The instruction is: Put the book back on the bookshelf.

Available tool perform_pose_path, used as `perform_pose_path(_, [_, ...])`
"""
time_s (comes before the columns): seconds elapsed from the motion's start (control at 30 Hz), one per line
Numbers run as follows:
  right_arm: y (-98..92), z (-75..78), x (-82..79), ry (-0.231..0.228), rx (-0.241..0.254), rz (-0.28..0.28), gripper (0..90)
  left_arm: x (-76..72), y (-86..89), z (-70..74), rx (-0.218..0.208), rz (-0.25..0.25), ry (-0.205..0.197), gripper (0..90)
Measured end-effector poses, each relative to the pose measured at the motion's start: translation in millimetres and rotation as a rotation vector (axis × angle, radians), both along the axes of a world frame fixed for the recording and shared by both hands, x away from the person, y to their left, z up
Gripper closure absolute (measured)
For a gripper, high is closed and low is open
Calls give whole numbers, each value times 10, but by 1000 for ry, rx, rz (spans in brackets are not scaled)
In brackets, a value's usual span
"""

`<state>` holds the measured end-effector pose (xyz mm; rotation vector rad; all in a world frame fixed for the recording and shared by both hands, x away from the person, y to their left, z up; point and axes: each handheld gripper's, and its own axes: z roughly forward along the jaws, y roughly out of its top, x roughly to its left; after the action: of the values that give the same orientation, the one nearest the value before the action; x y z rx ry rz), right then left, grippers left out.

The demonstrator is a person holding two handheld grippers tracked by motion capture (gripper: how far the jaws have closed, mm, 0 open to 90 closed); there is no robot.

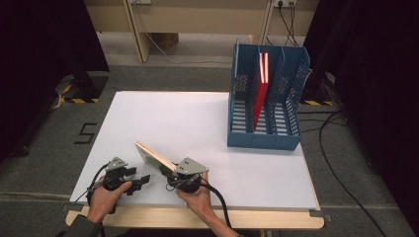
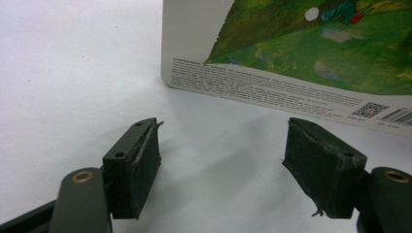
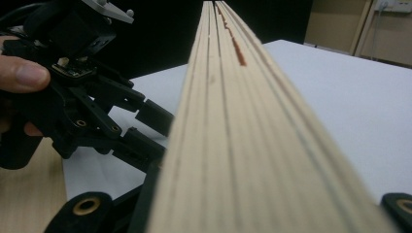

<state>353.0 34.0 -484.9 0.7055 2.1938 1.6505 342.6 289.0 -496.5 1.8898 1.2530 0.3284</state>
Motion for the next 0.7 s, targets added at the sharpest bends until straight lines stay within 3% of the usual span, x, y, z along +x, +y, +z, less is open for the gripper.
perform_pose_path(0.43, [-49, -5, 66, 10, 28, -5, 759, 5, -4, -3, 0, -4, 3, 281])
perform_pose_path(0.7, [-124, 108, 92, 5, 33, 8, 762, 7, 7, -4, 0, -1, 5, 282])
